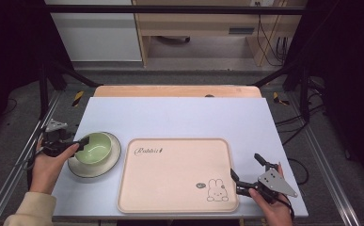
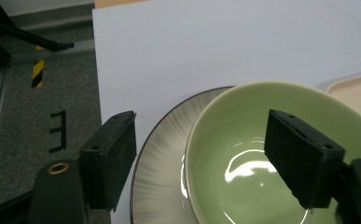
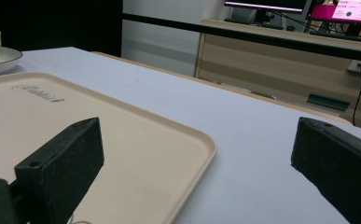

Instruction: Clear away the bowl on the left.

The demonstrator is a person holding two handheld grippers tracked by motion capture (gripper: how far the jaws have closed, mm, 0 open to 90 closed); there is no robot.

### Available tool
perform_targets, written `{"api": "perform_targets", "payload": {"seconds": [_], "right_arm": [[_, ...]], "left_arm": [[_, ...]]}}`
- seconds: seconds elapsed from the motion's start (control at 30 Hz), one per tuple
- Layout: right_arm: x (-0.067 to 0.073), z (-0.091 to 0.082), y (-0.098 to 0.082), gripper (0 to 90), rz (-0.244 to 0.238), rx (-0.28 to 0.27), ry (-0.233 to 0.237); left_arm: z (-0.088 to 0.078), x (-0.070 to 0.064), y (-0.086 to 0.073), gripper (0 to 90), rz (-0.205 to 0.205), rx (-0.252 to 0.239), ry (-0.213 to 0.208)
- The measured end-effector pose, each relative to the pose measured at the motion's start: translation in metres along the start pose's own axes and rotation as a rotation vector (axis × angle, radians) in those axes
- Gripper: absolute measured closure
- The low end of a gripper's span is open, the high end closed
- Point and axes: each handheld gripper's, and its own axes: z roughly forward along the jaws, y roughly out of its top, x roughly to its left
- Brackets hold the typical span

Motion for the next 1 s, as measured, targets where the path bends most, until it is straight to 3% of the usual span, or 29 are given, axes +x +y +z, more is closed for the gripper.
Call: {"api": "perform_targets", "payload": {"seconds": [0.13,0.3,0.4,0.43,1.0], "right_arm": [[-0.001,-0.003,-0.001,2.5,-0.005,0.004,-0.011],[-0.002,-0.007,0.000,2.5,-0.006,0.001,-0.016],[-0.002,-0.007,-0.001,2.5,-0.006,0.003,-0.018],[-0.002,-0.007,-0.001,2.5,-0.008,0.006,-0.018],[0.000,-0.006,-0.001,2.5,-0.022,0.011,-0.011]], "left_arm": [[0.008,-0.001,-0.001,31.5,0.026,0.075,0.000],[0.012,0.002,-0.004,38.3,0.013,0.104,0.001],[0.012,0.005,-0.006,43.1,0.002,0.130,-0.026],[0.013,0.006,-0.007,48.5,0.005,0.155,-0.045],[0.022,0.007,-0.012,70.5,-0.035,0.232,-0.088]]}}
